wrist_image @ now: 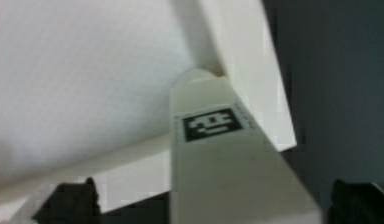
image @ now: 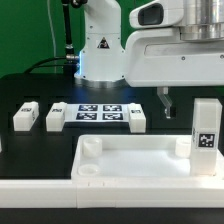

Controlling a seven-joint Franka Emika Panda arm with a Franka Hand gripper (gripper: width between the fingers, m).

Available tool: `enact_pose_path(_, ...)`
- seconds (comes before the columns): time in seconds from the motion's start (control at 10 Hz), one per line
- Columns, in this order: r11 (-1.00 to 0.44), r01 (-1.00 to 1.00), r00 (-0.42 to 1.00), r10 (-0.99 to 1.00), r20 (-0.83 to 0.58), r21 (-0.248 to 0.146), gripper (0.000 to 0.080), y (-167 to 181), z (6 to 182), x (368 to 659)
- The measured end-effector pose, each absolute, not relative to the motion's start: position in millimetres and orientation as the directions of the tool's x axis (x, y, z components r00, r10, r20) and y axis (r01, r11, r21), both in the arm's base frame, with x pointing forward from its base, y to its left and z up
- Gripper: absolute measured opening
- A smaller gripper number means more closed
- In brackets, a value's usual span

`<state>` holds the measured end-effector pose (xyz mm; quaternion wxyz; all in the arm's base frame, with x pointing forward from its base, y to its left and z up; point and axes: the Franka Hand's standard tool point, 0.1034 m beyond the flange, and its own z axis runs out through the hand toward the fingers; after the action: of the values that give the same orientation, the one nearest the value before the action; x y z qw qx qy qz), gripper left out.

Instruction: Assemble desk

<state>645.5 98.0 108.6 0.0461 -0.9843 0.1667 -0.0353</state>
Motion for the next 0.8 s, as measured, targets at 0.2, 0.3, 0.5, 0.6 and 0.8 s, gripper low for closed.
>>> enact_pose_path(0.2,-0.920,-0.377,0.922,-0.383,0.048,-0.107,0.0649,98.5,108.5,645.5)
enact_pose_path(0.3,-0.920,-0.377,0.922,-0.383,0.048,-0.107,0.0524,98.3,108.5,645.5)
enact_pose_path(0.5,-0.856,-0.503,0.860,-0.509,0.031,-0.115,0.0356,99.9,108.5,645.3)
enact_pose_path(0.6,-0.833,-0.542,0.836,-0.548,0.025,-0.116,0.0291,100.0,108.5,645.1)
enact_pose_path(0.8,-0.746,-0.655,0.751,-0.660,0.008,-0.118,0.0291,100.6,108.5,645.0)
